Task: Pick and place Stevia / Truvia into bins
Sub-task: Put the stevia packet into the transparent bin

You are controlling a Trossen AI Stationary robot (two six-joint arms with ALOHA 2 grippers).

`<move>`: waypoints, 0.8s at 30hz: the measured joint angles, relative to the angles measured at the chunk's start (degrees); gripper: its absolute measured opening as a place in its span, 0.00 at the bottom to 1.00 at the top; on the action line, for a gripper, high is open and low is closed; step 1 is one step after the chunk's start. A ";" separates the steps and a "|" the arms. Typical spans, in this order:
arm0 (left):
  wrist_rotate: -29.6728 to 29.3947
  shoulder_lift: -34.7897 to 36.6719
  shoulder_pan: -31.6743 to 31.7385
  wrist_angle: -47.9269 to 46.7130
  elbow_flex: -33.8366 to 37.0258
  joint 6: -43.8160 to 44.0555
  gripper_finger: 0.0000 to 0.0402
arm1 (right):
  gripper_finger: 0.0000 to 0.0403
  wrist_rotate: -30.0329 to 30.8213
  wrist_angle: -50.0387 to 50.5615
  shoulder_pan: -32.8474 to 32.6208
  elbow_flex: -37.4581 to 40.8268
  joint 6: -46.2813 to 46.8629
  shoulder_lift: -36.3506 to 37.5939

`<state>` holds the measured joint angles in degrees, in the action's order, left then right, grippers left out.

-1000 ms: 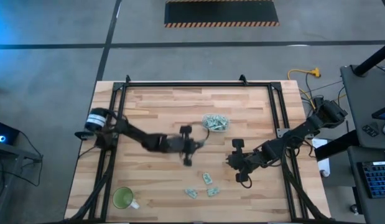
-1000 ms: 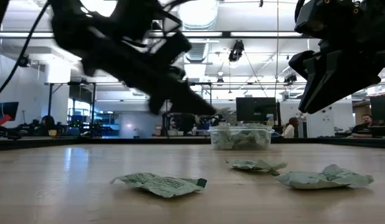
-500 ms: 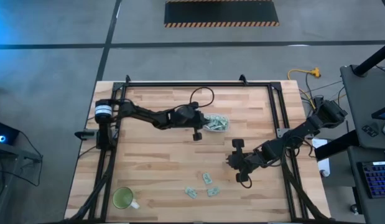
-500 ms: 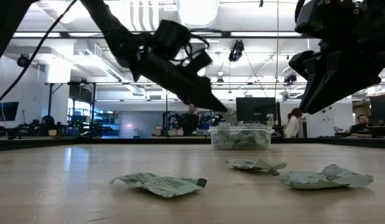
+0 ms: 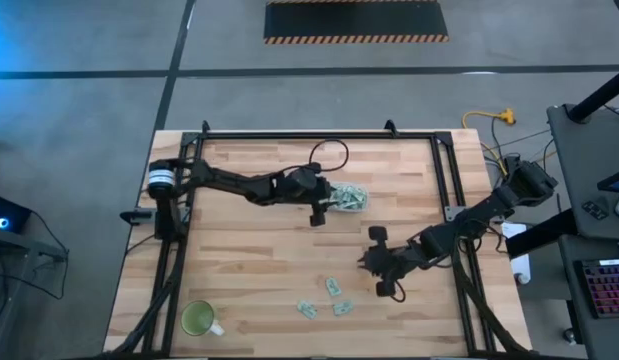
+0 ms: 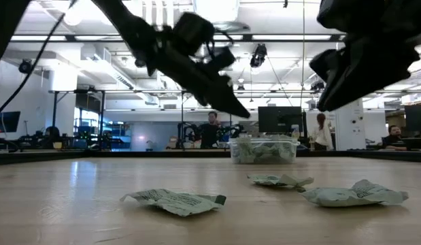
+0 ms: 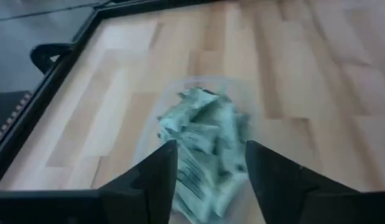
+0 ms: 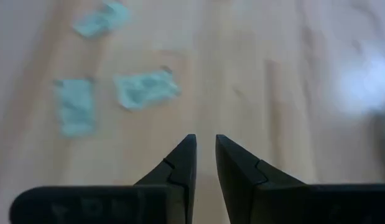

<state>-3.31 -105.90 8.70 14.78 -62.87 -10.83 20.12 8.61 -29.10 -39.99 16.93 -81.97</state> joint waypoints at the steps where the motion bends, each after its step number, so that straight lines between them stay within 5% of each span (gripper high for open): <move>1: 0.02 1.46 -0.53 -2.37 0.07 0.00 0.44 | 0.13 -1.45 -2.04 0.00 0.05 -1.16 -0.40; 10: -0.39 12.91 -10.27 -17.95 3.42 1.44 0.47 | 0.13 -10.63 -23.10 0.11 0.11 -15.37 -10.10; 24: -16.07 26.85 -22.35 -16.68 18.62 15.85 0.47 | 0.21 -13.32 -26.82 0.39 -6.66 -19.96 -22.53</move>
<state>-19.38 -79.05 -13.65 -1.90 -44.25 5.02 6.80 -18.21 -28.72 -46.65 -3.03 -104.50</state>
